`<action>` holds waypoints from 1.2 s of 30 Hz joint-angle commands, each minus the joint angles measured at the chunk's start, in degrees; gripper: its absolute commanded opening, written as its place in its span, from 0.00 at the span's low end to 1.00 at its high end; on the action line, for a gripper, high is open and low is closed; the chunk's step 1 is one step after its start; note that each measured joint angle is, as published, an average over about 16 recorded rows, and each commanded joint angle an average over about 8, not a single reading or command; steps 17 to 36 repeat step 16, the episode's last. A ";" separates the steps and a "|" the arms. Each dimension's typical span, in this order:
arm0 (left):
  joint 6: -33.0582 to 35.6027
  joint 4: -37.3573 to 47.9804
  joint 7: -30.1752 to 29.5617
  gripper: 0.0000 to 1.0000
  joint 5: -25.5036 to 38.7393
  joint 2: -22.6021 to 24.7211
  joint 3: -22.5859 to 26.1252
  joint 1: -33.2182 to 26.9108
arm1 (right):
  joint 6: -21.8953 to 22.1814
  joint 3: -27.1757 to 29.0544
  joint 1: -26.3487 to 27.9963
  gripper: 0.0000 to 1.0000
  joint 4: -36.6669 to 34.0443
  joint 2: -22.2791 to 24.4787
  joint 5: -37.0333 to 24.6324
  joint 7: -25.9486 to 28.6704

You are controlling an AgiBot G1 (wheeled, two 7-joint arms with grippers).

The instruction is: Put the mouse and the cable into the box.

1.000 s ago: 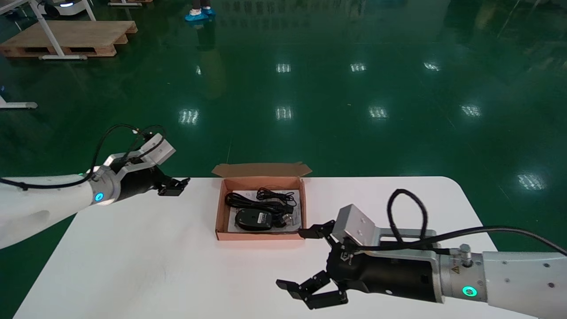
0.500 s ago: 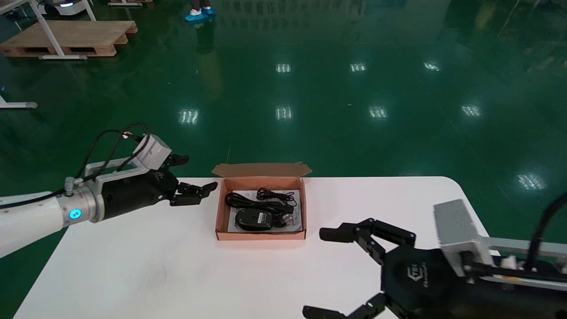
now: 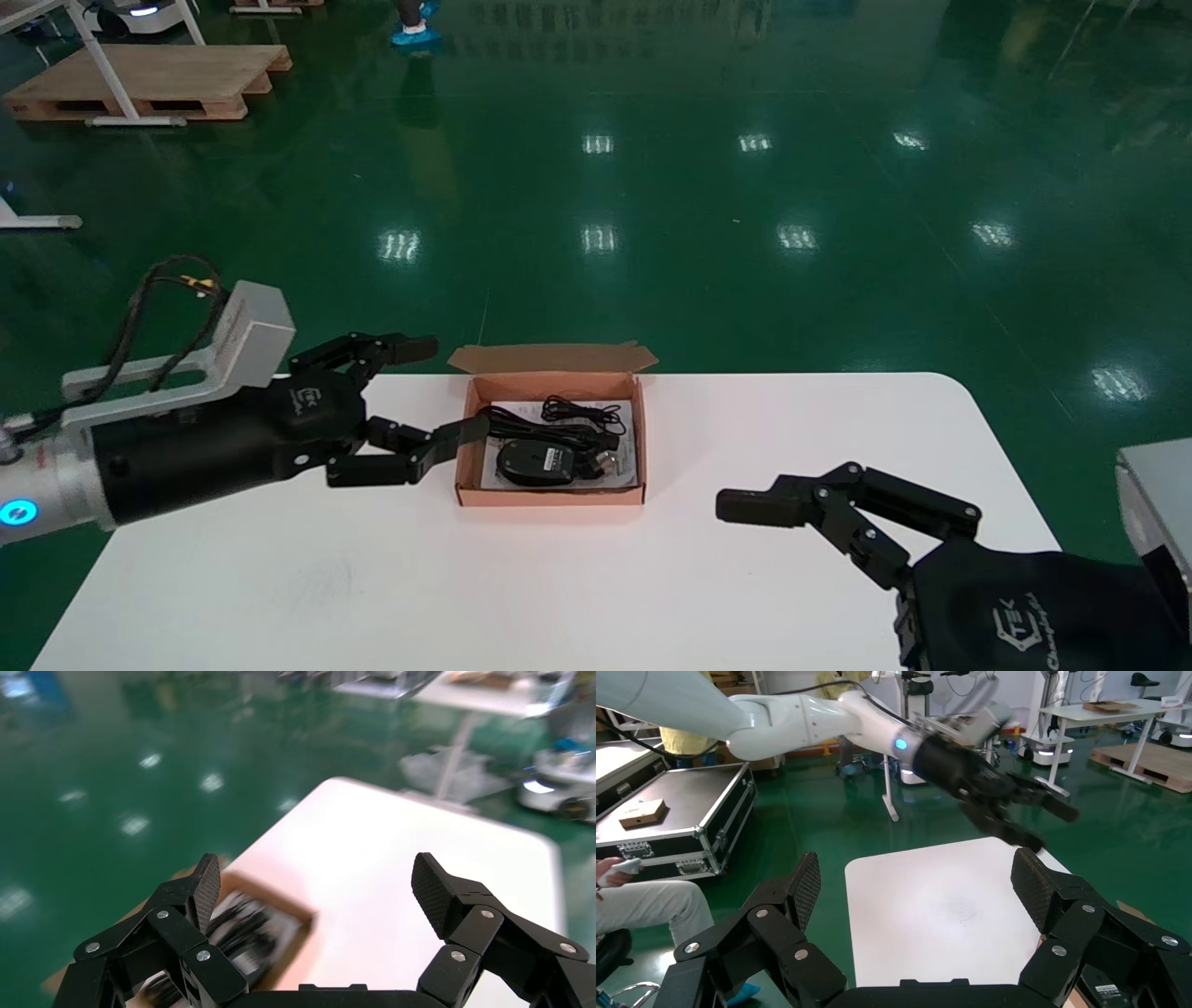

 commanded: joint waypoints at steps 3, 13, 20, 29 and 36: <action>4.70 -5.05 -1.20 1.00 -3.82 -2.70 -2.12 2.64 | 0.00 -0.02 0.01 1.00 -0.01 0.01 0.01 -0.01; 15.87 -17.06 -4.06 1.00 -12.89 -9.12 -7.15 8.91 | 0.02 -0.06 0.02 1.00 -0.01 0.02 0.04 -0.03; 17.28 -18.58 -4.42 1.00 -14.04 -9.93 -7.78 9.70 | 0.02 -0.07 0.02 1.00 -0.01 0.02 0.04 -0.04; 17.28 -18.58 -4.42 1.00 -14.04 -9.93 -7.78 9.70 | 0.02 -0.07 0.02 1.00 -0.01 0.02 0.04 -0.04; 17.28 -18.58 -4.42 1.00 -14.04 -9.93 -7.78 9.70 | 0.02 -0.07 0.02 1.00 -0.01 0.02 0.04 -0.04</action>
